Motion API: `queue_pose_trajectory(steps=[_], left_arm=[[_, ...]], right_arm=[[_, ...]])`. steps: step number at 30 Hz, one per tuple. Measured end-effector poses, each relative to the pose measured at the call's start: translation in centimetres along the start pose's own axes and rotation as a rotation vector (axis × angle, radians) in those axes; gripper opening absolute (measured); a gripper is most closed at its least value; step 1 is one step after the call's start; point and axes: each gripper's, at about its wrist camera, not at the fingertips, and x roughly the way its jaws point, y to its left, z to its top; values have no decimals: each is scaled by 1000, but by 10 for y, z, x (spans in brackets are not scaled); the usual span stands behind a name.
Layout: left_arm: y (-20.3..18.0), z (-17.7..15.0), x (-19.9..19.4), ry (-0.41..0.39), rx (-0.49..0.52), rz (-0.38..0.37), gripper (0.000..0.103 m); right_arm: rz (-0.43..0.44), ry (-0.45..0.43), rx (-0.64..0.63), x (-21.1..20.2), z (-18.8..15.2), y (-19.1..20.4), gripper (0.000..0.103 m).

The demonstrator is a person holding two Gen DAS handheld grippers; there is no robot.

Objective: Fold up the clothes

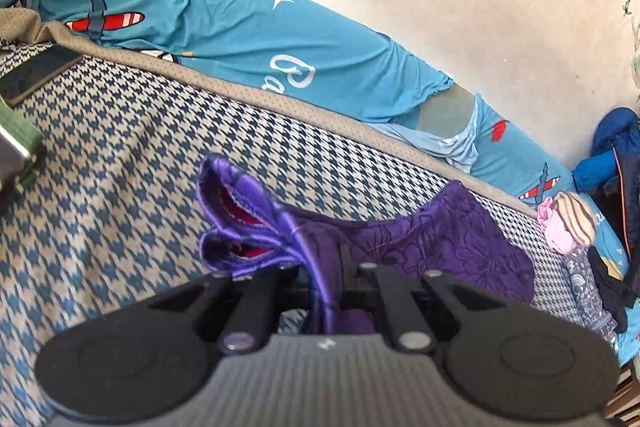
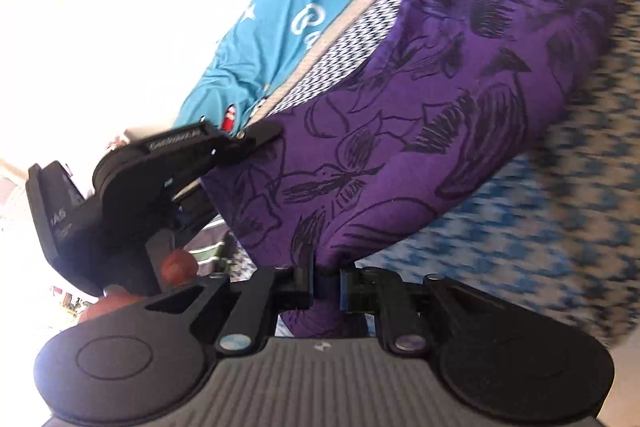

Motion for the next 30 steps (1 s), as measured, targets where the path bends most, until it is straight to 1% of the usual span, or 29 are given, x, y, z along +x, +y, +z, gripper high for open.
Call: queue_pose_trajectory(steps=[4,8,10,12,14,15,16,17,18,20,22,24,27,28,30], left_arm=[[22,30,12,-1,24,44,7],[43,60,24,-3,47,88,7],[56,68,33,3,61,117,8],[67,70,45,25,49,154,9],[76,67,56,63,28,239,19],[80,65,61,85,17,288,21],[83,64,63,90,14,336,29],[85,64,63,83,16,384,37],[87,65,61,69,18,416,42],[87,69,52,29,11,454,66],[86,72,41,-11,-13,473,79],[81,74,29,-53,-19,486,79],[71,76,13,-142,-6,525,83],[66,76,8,-166,1,526,84],[58,75,6,-151,10,480,87]], right_arm=[[54,10,-18,36,5,27,13],[90,28,-44,76,11,55,13],[107,46,-43,96,15,63,13],[106,77,-35,116,15,63,13],[76,128,-20,133,11,58,18],[63,155,-13,141,9,55,21],[55,185,-5,144,6,50,30],[47,216,4,146,4,46,35],[41,243,10,148,1,41,39],[49,255,1,141,-4,35,39],[52,264,-29,134,-5,33,39],[46,263,-89,121,-3,34,39],[45,252,-167,97,1,33,40],[45,249,-187,92,3,33,40],[43,241,-227,81,9,32,40]])
